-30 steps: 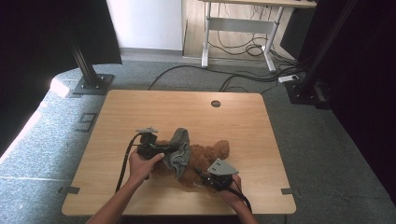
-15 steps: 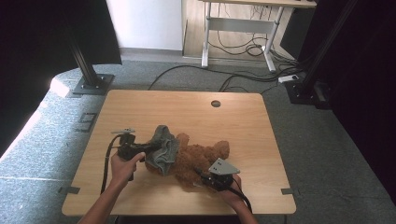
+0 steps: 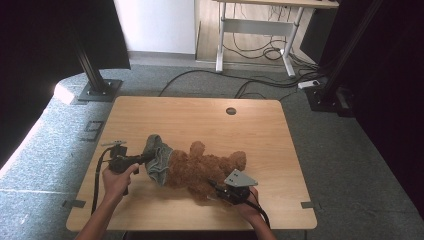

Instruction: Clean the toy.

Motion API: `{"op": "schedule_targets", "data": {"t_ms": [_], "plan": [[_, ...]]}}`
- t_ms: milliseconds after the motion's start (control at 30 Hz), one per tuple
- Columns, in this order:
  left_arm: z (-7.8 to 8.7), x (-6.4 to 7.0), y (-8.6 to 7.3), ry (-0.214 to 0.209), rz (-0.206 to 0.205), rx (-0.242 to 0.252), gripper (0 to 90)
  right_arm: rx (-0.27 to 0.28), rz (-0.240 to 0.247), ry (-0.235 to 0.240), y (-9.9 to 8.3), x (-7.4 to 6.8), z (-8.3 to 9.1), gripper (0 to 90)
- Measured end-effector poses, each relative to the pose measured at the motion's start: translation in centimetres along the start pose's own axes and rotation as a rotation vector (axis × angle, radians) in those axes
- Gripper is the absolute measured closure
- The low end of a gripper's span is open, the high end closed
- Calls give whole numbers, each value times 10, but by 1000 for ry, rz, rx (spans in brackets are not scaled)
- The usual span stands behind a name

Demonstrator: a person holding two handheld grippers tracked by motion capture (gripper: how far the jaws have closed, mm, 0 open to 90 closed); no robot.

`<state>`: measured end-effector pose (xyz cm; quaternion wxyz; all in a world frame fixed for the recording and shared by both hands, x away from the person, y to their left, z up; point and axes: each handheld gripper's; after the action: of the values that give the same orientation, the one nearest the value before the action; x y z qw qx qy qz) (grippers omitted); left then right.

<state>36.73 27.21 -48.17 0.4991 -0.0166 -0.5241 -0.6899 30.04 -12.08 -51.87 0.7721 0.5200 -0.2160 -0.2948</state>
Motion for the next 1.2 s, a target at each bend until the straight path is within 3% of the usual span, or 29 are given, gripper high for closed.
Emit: {"op": "schedule_targets", "data": {"t_ms": [33,67,100,167,200,267,300,367,433,467,533,600,667,700,733,800,967,1133,1200], "plan": [[0,6,3,-13,-12,11,746,0,0,0,0,0,0,577],[0,20,12,-56,-37,30,745,1,-3,3,0,1,0,577],[0,20,12,-56,-37,30,745,2,-2,4,0,1,0,577],[-5,36,20,-100,-64,35,744,2,0,5,0,1,0,577],[-15,54,27,-136,-96,24,744,6,-2,7,0,1,0,577],[-27,70,32,-156,-130,3,744,7,0,8,0,0,0,577],[-27,70,32,-156,-130,3,744,7,0,8,0,0,0,577],[-48,88,37,-182,-158,-30,743,8,0,7,0,0,0,577],[-70,103,40,-183,-189,-63,743,8,6,5,0,-1,0,577],[-94,115,41,-169,-222,-113,741,9,10,4,0,-2,0,577],[-117,124,40,-153,-244,-162,739,8,16,4,0,-2,0,577],[-125,127,40,-149,-251,-181,737,7,21,0,0,-3,0,577],[-148,137,35,-147,-268,-231,735,4,26,-3,0,-4,0,577],[-148,137,35,-147,-268,-231,734,4,25,-4,0,-4,0,577],[-156,144,31,-100,-320,-258,735,3,28,-4,-1,-4,0,577],[-157,144,30,-60,-337,-272,740,-1,27,-4,-1,-4,0,577],[-145,135,33,-15,-339,-277,749,-2,49,5,-1,-8,-1,577],[-121,104,35,40,-283,-243,750,0,62,11,-1,-10,-1,577],[-112,90,34,13,-236,-226,753,3,60,15,-1,-10,-1,577]]}}
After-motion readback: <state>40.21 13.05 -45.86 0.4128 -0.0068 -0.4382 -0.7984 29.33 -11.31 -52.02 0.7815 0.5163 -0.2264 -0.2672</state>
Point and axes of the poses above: each handheld gripper's, and its own axes: z roughly backward along the jaws, y roughly out of its top, x roughly to its right, and after that the axes turned 2 degrees about -z, right-handed
